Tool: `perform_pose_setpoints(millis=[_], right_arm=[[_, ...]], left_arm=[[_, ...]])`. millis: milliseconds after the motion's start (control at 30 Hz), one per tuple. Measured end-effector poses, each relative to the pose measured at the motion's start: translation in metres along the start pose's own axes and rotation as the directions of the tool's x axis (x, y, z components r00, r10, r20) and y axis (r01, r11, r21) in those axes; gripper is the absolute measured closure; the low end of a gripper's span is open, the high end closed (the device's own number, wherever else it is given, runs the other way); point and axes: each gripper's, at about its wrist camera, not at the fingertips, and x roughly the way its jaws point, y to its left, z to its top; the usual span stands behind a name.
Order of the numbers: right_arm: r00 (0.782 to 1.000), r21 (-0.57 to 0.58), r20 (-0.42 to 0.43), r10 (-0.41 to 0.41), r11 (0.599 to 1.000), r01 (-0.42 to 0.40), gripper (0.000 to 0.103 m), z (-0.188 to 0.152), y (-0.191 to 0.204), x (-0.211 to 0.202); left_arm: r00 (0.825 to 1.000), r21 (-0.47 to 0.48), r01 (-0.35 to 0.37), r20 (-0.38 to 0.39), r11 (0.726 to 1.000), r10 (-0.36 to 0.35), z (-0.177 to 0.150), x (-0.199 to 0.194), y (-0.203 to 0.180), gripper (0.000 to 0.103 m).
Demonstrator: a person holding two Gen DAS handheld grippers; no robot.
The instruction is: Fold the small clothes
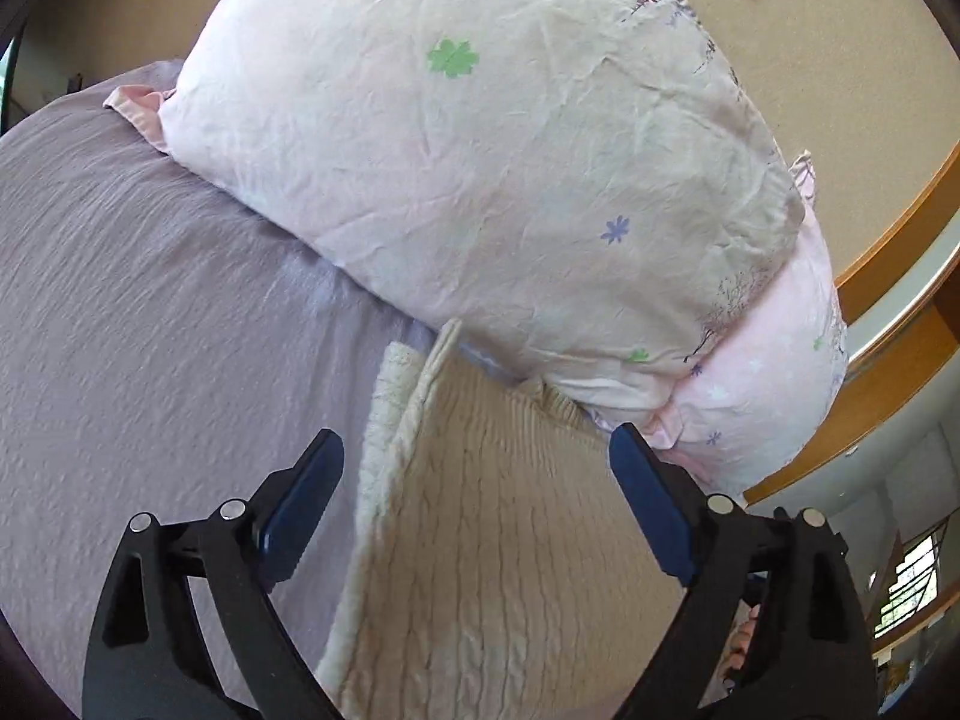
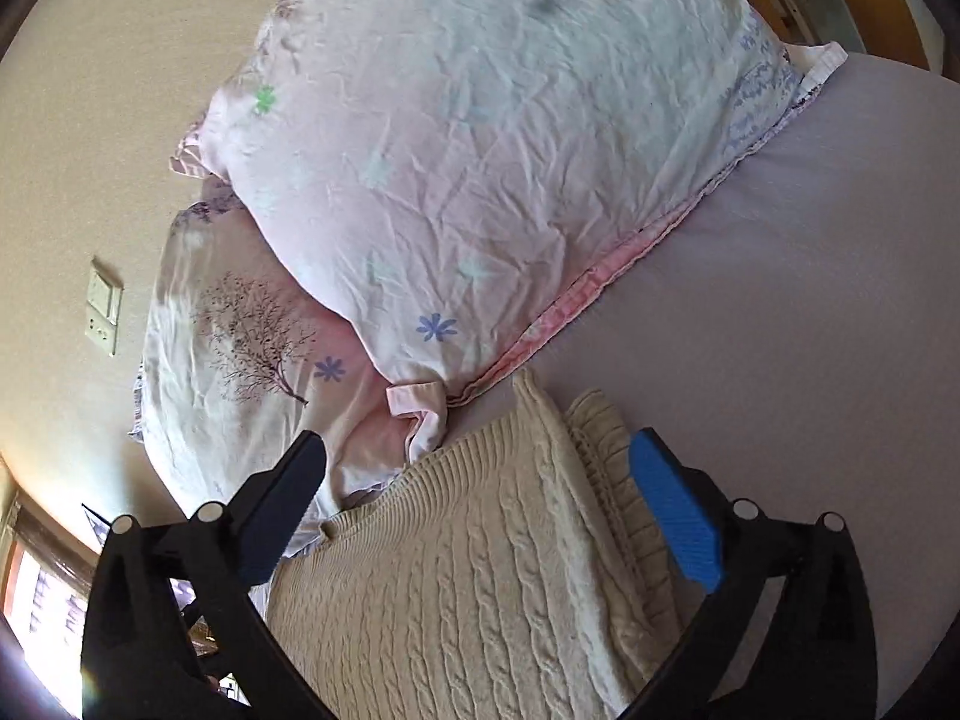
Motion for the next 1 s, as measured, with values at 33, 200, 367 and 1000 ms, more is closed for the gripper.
perform_pose_setpoints(millis=[33,200,367,1000], right_arm=[[1.000,0.013,-0.011,0.010,1.000,-0.010,0.002,0.001,-0.003,0.001],[0.998,0.019,-0.041,0.046,0.999,-0.045,0.002,0.000,-0.001,0.004],[0.994,0.022,-0.054,0.092,0.996,-0.091,0.002,-0.001,0.003,0.004],[0.998,-0.047,0.027,0.063,0.997,-0.062,0.002,0.032,-0.003,-0.033]], left_arm=[[0.999,-0.005,-0.008,-0.035,1.000,0.008,-0.003,0.002,0.005,0.021],[0.981,-0.045,-0.002,-0.196,0.999,-0.007,-0.030,0.025,0.024,0.050],[0.984,-0.116,0.034,-0.172,0.993,-0.054,-0.042,0.026,0.030,0.071],[0.656,-0.345,0.538,-0.402,0.769,-0.639,-0.121,0.203,-0.237,0.085]])
